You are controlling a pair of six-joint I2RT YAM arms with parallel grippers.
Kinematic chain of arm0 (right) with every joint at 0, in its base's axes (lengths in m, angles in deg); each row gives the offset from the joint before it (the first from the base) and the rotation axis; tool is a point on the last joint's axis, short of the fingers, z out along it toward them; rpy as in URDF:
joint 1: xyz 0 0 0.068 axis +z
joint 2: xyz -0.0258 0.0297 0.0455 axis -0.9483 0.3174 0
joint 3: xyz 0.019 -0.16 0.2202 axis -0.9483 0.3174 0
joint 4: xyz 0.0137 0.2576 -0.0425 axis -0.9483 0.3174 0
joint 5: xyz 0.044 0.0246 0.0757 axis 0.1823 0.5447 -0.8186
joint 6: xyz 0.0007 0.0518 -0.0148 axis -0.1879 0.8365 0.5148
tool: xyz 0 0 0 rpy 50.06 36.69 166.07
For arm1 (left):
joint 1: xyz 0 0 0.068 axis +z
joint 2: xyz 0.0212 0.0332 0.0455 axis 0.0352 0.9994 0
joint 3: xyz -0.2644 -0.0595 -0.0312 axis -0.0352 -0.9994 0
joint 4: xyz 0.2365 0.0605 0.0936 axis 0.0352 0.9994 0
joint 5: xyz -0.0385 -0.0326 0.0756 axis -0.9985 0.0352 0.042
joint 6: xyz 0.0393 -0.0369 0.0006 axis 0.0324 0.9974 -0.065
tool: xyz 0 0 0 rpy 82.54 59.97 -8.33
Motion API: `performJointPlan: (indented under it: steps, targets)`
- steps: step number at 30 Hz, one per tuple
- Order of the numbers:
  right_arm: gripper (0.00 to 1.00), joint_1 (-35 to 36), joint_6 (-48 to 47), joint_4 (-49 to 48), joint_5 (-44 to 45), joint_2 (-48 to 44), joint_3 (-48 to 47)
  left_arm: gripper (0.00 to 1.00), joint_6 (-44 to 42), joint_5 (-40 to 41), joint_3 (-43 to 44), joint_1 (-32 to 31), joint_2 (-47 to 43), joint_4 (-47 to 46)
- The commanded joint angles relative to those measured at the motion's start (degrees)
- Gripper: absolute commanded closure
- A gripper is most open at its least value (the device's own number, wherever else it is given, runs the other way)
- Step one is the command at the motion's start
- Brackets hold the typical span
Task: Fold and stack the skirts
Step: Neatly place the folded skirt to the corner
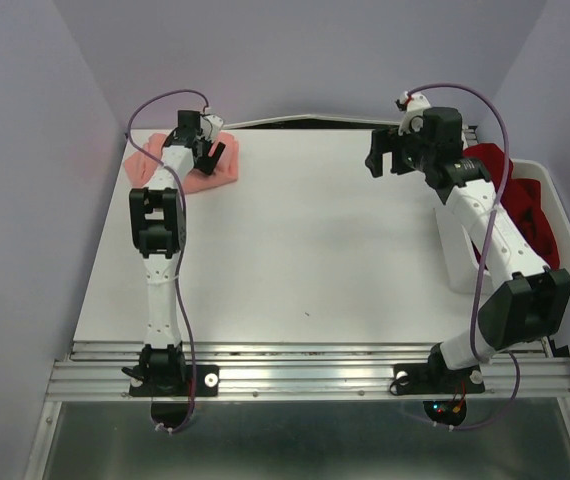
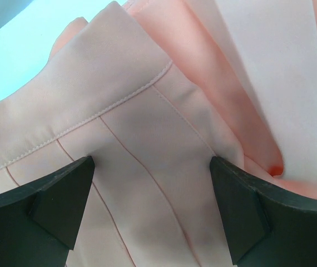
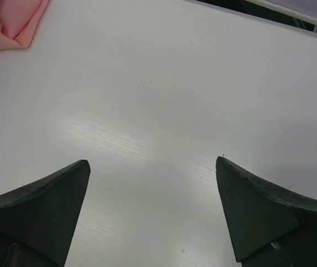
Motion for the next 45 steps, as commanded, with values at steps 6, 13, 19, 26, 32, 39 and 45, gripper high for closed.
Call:
performJointPlan:
  steps: [6, 13, 19, 26, 32, 39, 45]
  targets:
    - [0.00, -0.43, -0.11, -1.75, -0.71, -2.14, -0.90, 0.02, -12.17, -1.78, -4.76, 1.76, -10.61, -0.08]
    - [0.00, -0.43, 0.06, -1.66, -0.79, -3.02, -1.25, 0.02, -7.43, -0.81, 1.85, 1.58, -22.53, -1.83]
    - [0.00, -0.43, 0.42, -1.48, -1.32, -3.64, -1.78, 0.02, 4.34, -2.04, -7.98, 1.49, -35.19, 5.89]
    - [0.00, -0.43, 1.73, -1.66, 1.14, -3.81, -1.96, 0.02, 18.05, -8.45, -40.73, 1.93, -51.28, 2.57]
    - [0.00, -0.96, 0.95, -1.75, 1.14, -4.69, -1.08, 0.02, 20.79, -7.41, -56.23, 3.60, -55.26, -3.76]
    - [0.00, -0.96, 0.42, -1.75, 0.35, -5.04, 0.59, 0.02, 22.72, -3.01, -57.75, 3.60, -48.69, -7.90]
    - [0.00, -0.96, -0.20, -1.83, 0.96, -5.13, 1.12, 0.02, 22.81, -2.04, -51.78, 4.92, -39.10, -7.90]
